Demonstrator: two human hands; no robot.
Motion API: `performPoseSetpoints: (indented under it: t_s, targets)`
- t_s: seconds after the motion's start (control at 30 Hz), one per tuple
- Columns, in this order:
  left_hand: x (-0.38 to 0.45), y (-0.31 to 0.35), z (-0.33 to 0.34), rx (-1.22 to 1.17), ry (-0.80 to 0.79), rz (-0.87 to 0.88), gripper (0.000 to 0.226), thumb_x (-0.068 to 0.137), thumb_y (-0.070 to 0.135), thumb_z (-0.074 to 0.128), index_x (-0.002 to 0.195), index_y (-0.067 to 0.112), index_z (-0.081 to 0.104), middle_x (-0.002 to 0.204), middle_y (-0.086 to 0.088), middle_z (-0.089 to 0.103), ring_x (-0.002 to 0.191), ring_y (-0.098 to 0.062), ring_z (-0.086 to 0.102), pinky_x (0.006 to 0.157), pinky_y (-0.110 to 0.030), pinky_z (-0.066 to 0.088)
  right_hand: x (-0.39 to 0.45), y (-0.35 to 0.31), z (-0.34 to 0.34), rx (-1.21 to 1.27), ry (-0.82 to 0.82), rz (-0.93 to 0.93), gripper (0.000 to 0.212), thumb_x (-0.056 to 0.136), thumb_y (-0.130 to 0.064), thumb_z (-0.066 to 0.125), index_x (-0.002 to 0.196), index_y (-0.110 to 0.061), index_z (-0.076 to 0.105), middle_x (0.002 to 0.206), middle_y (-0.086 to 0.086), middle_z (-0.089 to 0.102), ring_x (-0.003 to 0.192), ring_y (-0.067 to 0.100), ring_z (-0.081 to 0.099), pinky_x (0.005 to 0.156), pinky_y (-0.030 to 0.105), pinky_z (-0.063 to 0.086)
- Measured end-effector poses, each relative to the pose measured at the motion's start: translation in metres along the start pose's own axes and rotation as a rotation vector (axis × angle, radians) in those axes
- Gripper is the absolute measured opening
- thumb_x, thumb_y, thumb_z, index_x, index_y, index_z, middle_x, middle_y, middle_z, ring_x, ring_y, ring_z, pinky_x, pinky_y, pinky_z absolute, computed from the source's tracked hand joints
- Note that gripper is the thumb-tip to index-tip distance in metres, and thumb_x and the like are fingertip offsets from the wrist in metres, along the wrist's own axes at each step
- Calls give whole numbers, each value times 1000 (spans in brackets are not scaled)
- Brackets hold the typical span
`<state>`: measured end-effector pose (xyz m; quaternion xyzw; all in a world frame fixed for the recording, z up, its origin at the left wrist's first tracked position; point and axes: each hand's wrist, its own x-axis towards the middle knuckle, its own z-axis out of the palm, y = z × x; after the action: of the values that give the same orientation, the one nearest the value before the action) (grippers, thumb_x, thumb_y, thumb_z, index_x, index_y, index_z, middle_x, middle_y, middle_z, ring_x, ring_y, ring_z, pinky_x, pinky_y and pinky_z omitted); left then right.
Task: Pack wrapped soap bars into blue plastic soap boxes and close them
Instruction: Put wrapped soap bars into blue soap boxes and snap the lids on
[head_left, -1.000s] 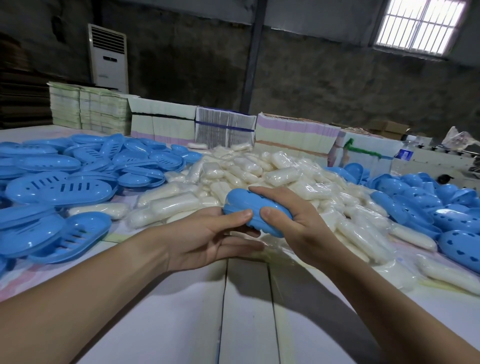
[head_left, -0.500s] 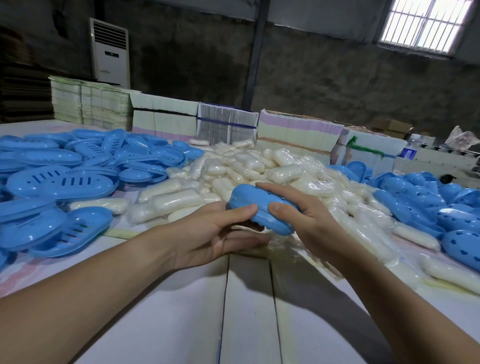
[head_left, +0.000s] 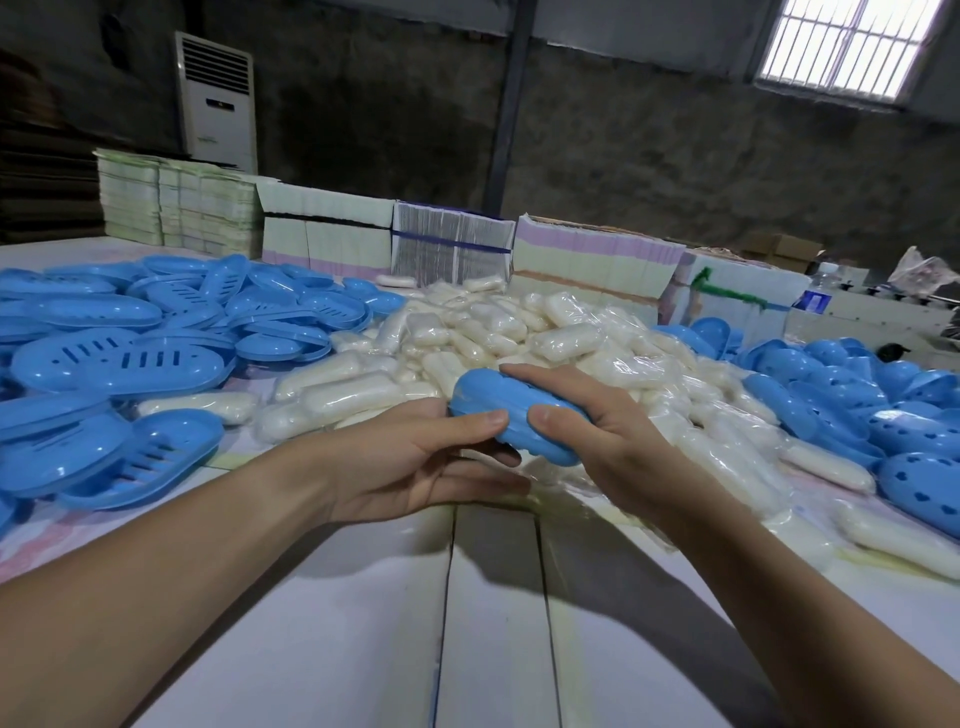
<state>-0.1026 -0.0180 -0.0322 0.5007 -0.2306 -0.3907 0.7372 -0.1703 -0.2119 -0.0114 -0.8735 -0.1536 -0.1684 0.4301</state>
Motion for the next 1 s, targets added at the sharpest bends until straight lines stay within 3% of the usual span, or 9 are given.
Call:
performPoseSetpoints:
  t_s: [0.2, 0.3, 0.43, 0.53, 0.63, 0.73, 0.9, 1.0]
  targets:
    - [0, 0, 1, 21, 29, -8, 62, 64, 28, 84, 116, 0, 66, 97, -18, 71, 100, -38, 72, 95, -41, 58, 1, -3, 6, 45, 49, 35, 36, 85, -33, 53, 119, -38, 65, 119, -8, 66, 112, 12, 60, 101, 49, 45]
    - [3, -3, 6, 8, 54, 30, 63, 73, 28, 83, 126, 1, 62, 115, -23, 69, 108, -42, 69, 96, -42, 56, 2, -4, 9, 90, 88, 40, 38, 85, -31, 53, 120, -32, 66, 115, -4, 68, 107, 15, 64, 99, 50, 47]
    - [7, -4, 13, -95, 121, 124, 68, 76, 23, 73, 139, 11, 52, 123, -21, 69, 99, -34, 70, 94, -41, 57, 6, -5, 22, 122, 165, 66, 40, 85, -34, 50, 120, -26, 67, 117, -4, 69, 112, 15, 62, 102, 48, 45]
    - [9, -8, 19, -127, 158, 167, 74, 79, 22, 70, 147, 24, 40, 136, -23, 62, 106, -42, 67, 104, -53, 51, 9, -4, 31, 139, 227, 92, 40, 83, -38, 50, 118, -26, 67, 114, -5, 69, 108, 15, 63, 99, 49, 46]
    - [15, -9, 24, -220, 181, 200, 57, 95, 35, 59, 148, 40, 37, 138, -21, 60, 106, -46, 63, 107, -60, 46, 11, -5, 38, 161, 304, 92, 42, 83, -40, 50, 119, -27, 66, 115, -7, 69, 110, 12, 62, 100, 46, 46]
    - [18, -7, 22, -234, 200, 198, 48, 101, 52, 46, 146, 36, 46, 123, -15, 69, 101, -44, 67, 96, -54, 53, 10, -5, 43, 154, 358, 80, 41, 85, -44, 50, 122, -31, 64, 118, -10, 66, 112, 11, 60, 100, 45, 46]
    - [17, -8, 18, -211, 242, 179, 47, 104, 50, 42, 144, 26, 49, 125, -24, 68, 112, -51, 65, 104, -62, 48, 12, -8, 44, 183, 352, 99, 36, 84, -43, 51, 116, -35, 67, 114, -17, 68, 110, 4, 60, 101, 41, 47]
    - [17, -10, 19, -207, 260, 165, 39, 107, 47, 39, 140, 27, 50, 116, -21, 67, 99, -48, 68, 94, -59, 55, 14, -6, 42, 224, 308, 161, 34, 82, -40, 53, 111, -35, 70, 108, -16, 70, 105, 5, 63, 100, 45, 48]
